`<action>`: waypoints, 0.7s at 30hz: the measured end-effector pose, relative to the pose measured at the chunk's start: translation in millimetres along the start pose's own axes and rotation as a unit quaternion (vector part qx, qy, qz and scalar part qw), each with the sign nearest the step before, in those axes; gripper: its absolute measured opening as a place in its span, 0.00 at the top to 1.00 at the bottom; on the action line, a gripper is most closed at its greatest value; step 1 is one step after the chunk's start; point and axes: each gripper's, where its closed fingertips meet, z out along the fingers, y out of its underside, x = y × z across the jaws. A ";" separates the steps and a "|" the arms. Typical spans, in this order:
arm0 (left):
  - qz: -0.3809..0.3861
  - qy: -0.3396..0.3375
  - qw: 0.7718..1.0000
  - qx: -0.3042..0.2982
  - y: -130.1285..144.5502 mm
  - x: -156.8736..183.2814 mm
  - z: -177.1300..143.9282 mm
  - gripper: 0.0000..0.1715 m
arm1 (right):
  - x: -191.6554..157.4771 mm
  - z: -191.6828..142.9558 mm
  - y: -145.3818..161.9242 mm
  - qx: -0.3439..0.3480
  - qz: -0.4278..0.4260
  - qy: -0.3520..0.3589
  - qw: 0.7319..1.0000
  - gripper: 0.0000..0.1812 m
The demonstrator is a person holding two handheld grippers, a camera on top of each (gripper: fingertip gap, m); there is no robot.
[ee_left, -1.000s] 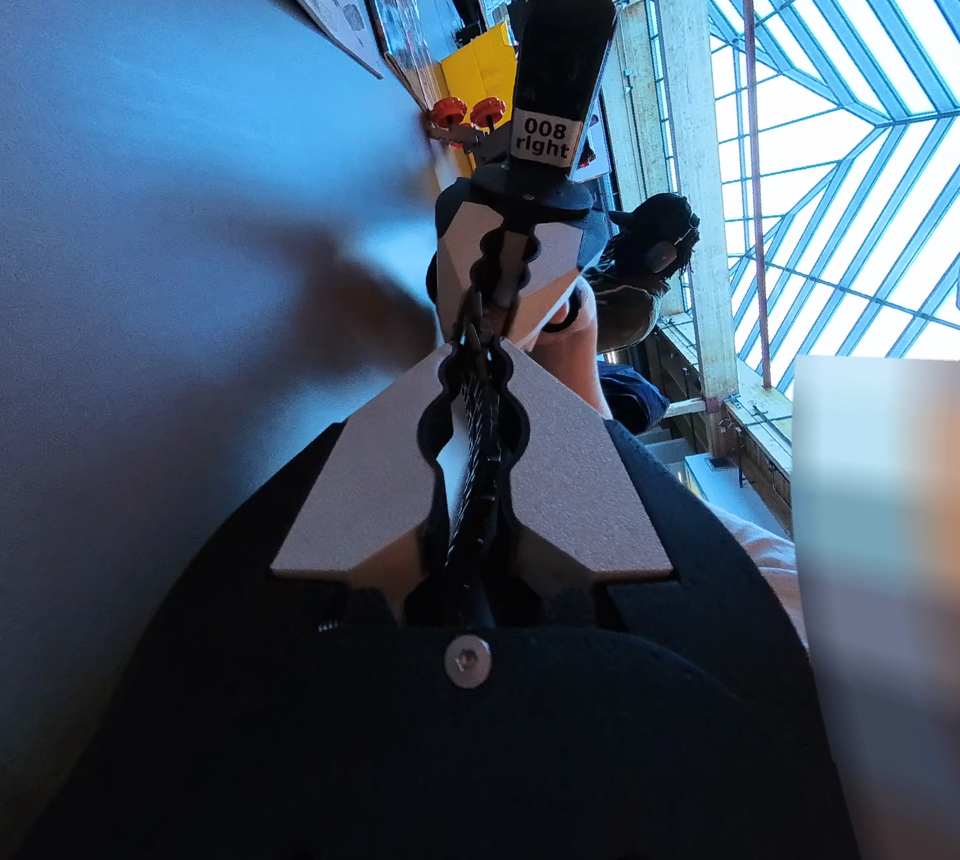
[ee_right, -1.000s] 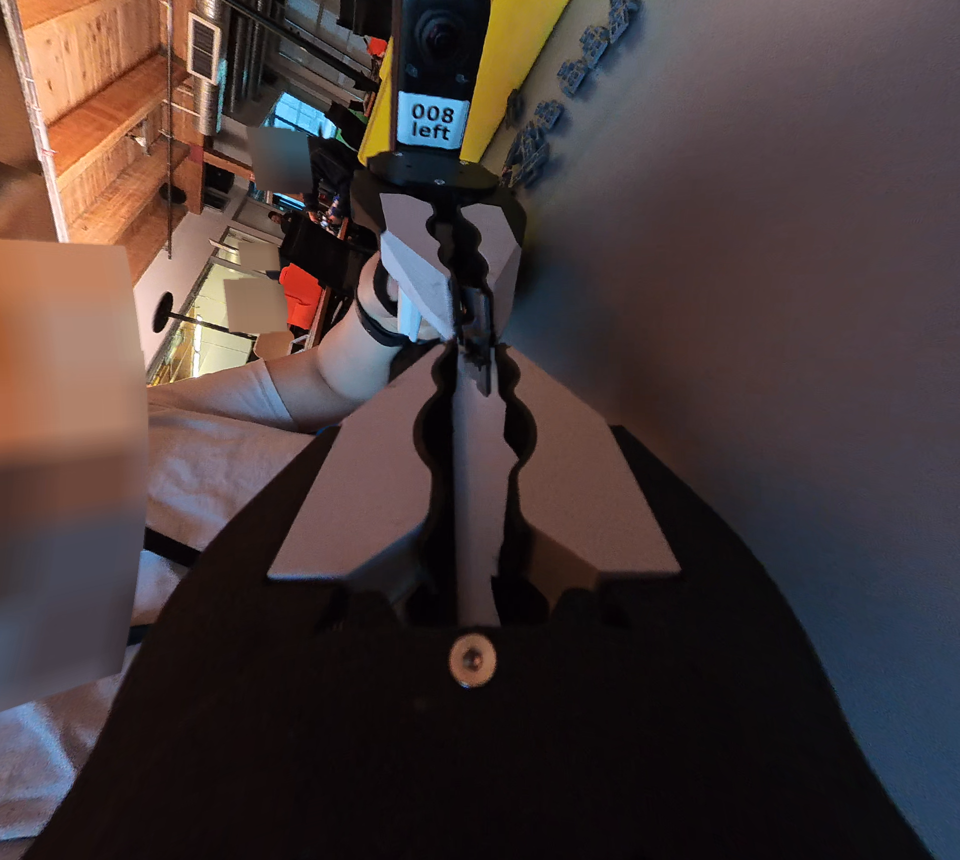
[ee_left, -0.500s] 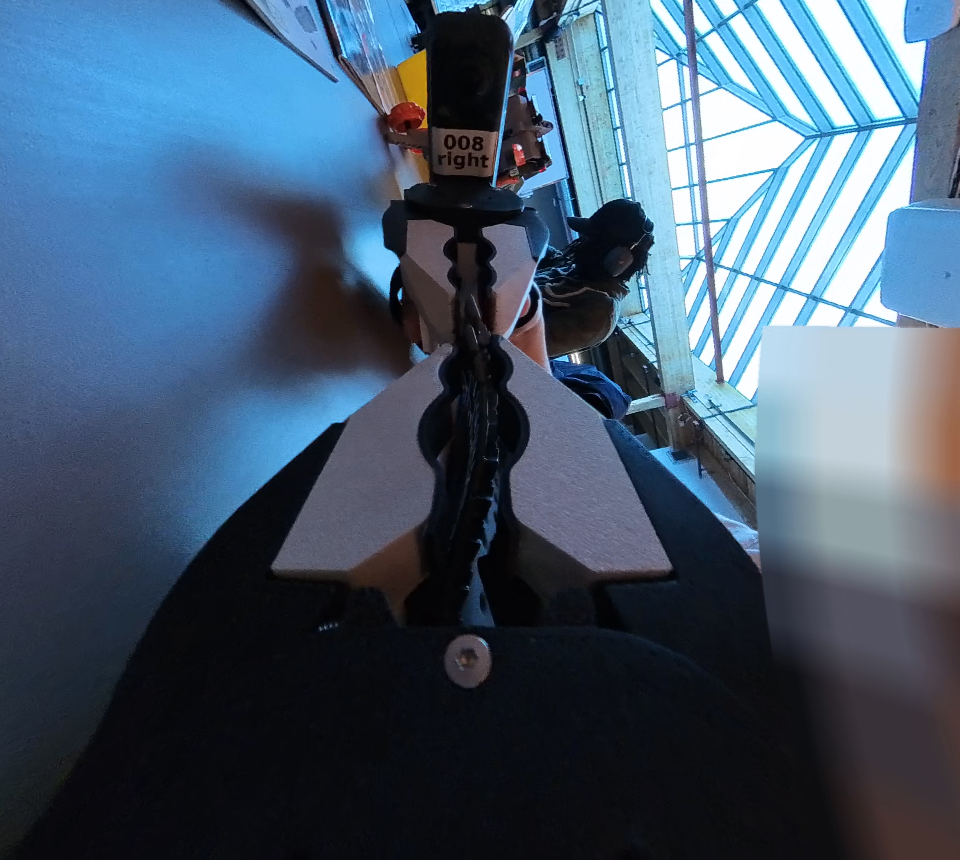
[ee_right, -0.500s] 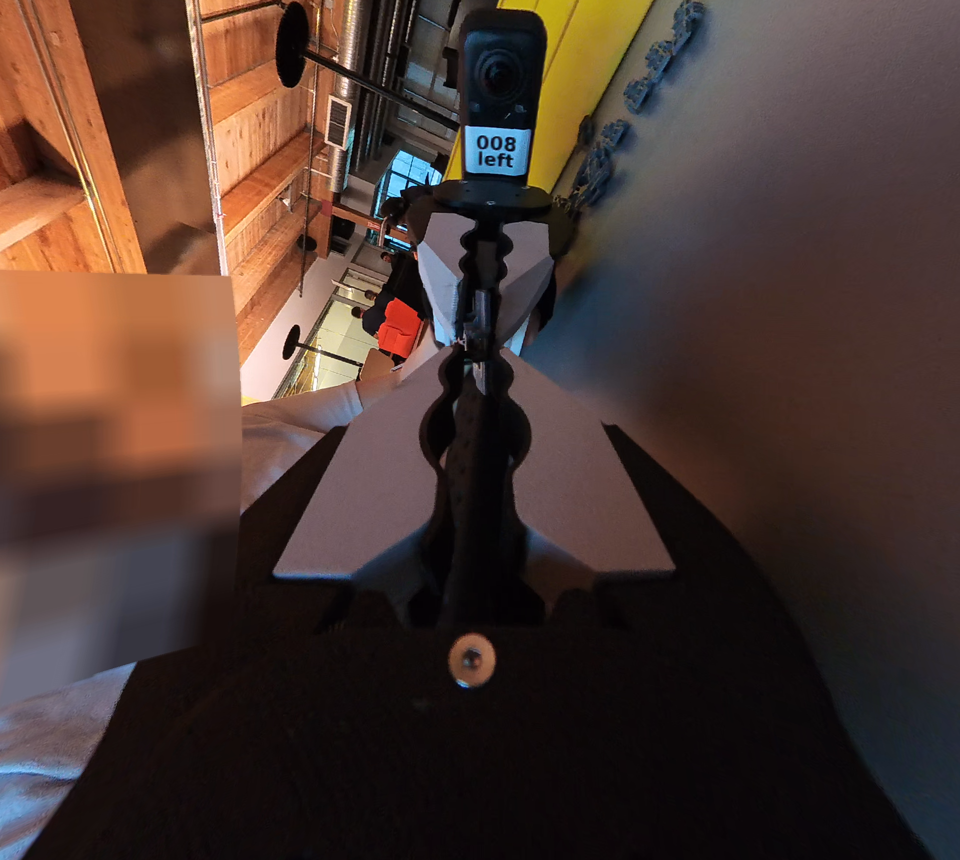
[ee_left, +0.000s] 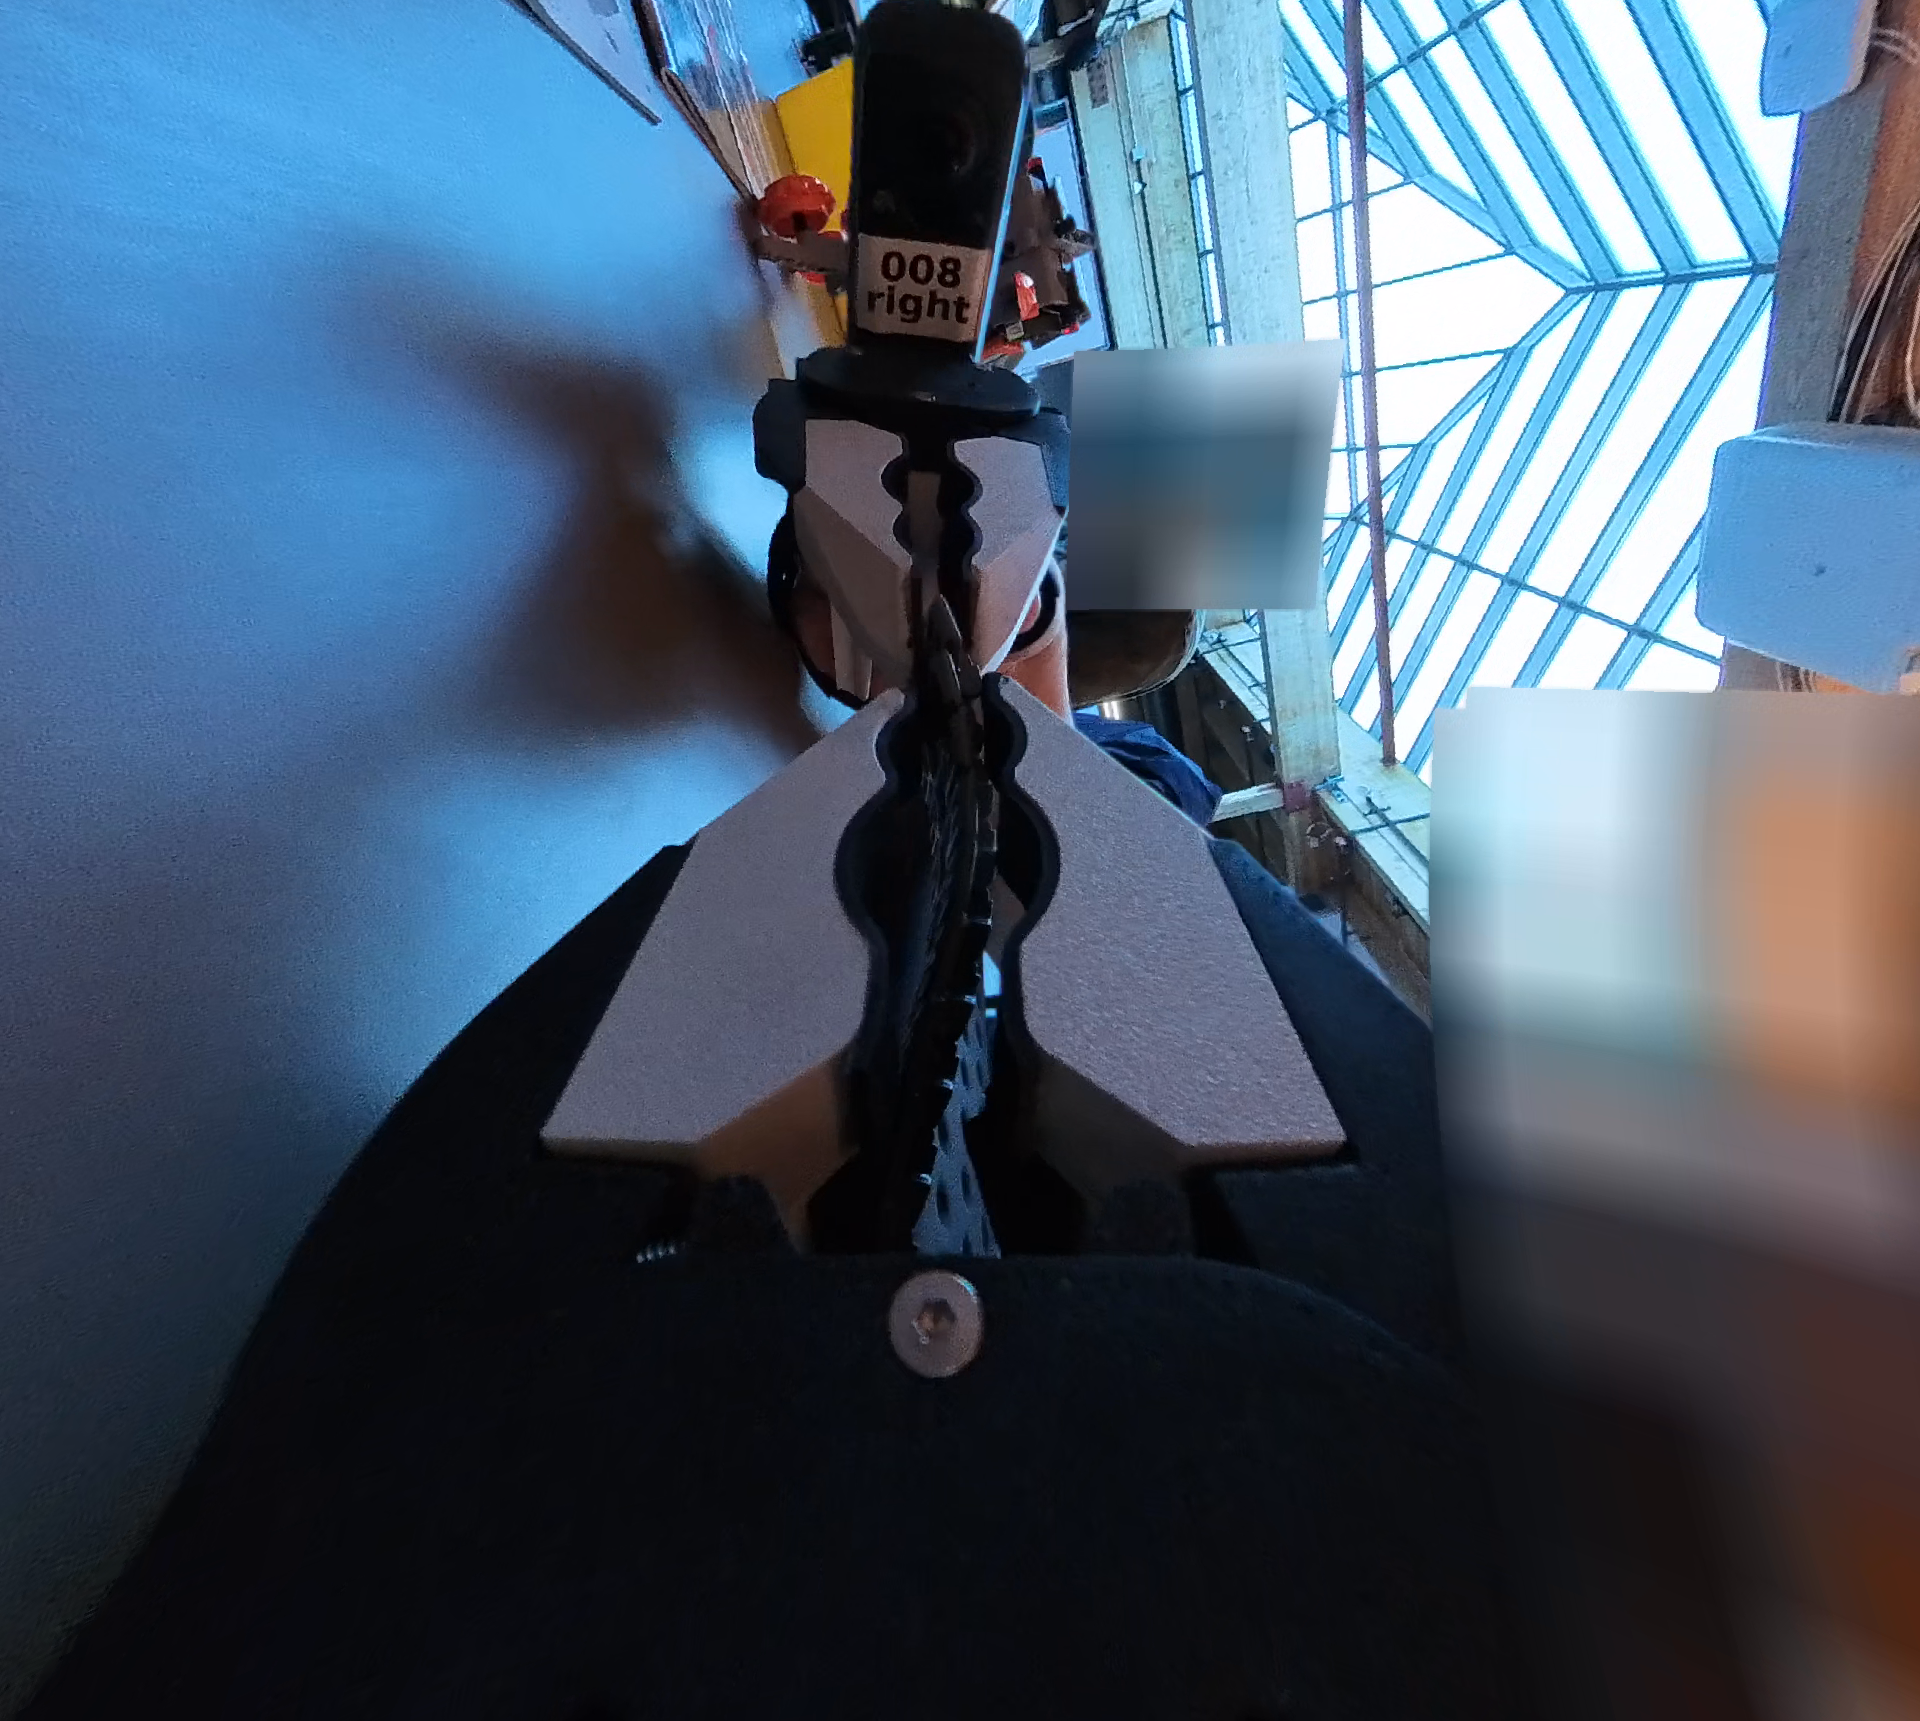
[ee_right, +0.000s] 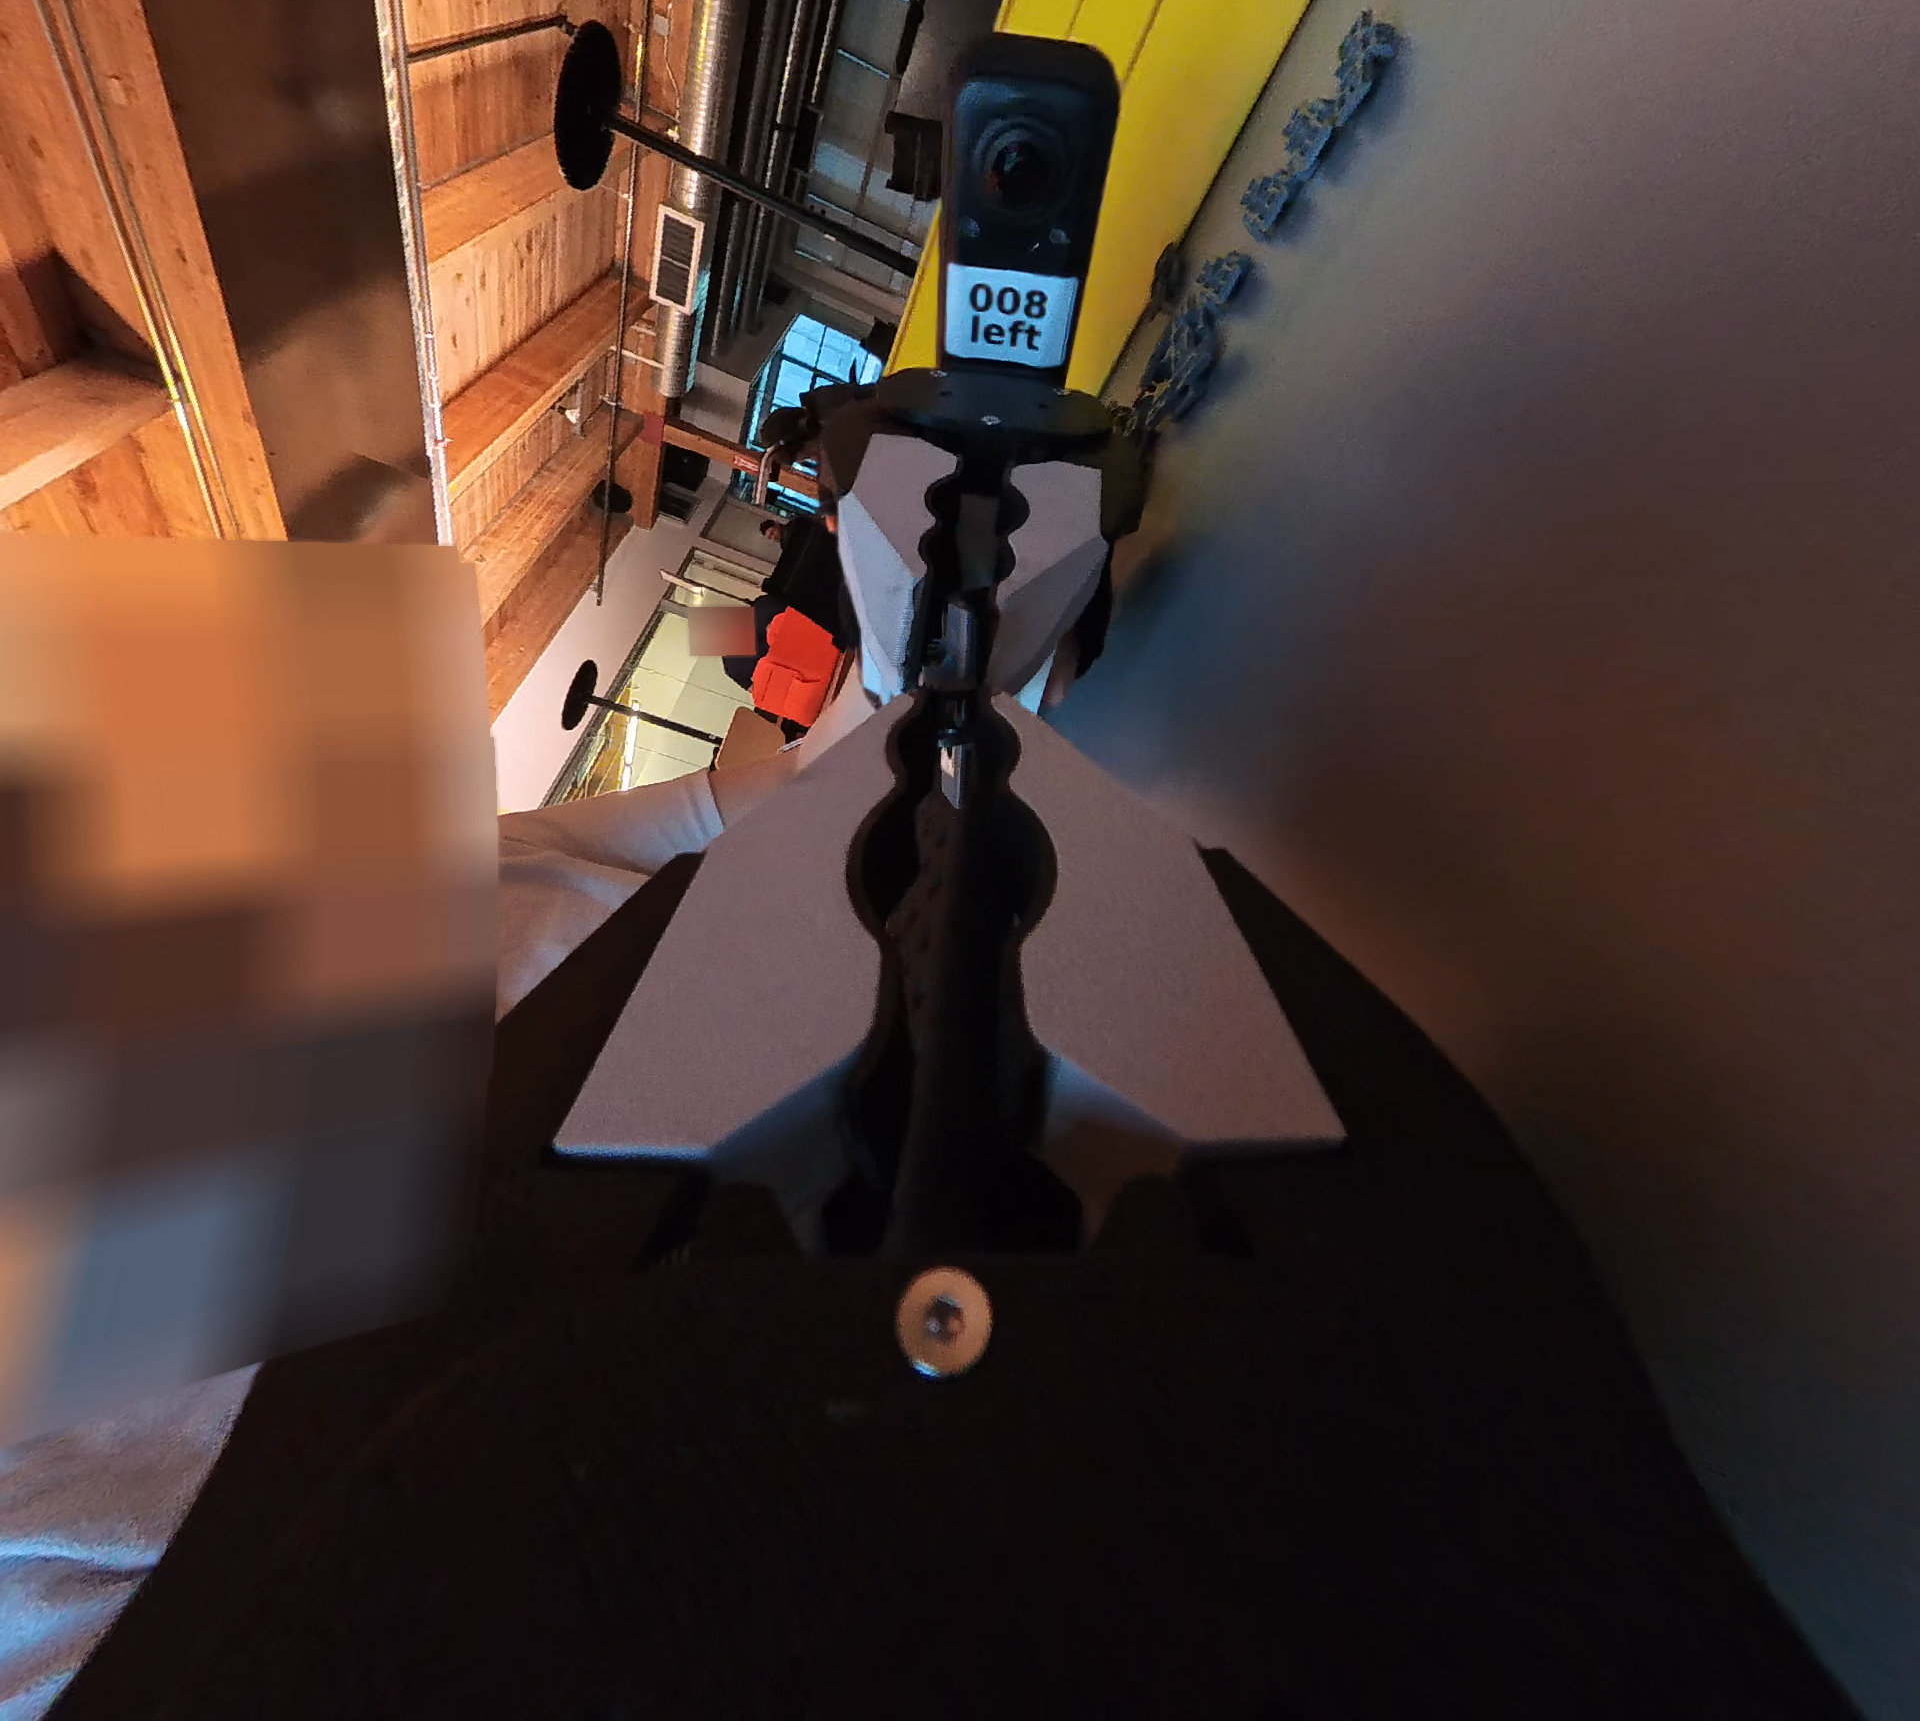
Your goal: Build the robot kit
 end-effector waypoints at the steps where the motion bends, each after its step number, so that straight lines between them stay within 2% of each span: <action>1: -0.003 0.006 1.000 0.002 -1.0 1.0 -0.3 0.93 | 0.7 0.0 -0.9 0.004 0.000 0.003 1.000 0.99; 3: -0.017 0.023 1.000 0.006 -2.5 4.2 -0.6 0.87 | 2.5 -0.6 -2.0 0.008 -0.002 0.011 1.000 0.99; 10: -0.041 0.012 0.999 0.003 -1.8 -4.6 -0.2 0.85 | 11.7 -1.2 1.5 -0.004 -0.014 0.048 0.999 0.98; 21: -0.047 -0.024 0.999 -0.007 1.4 -16.2 0.4 0.84 | 25.3 -2.1 6.2 -0.053 -0.113 0.195 0.973 0.99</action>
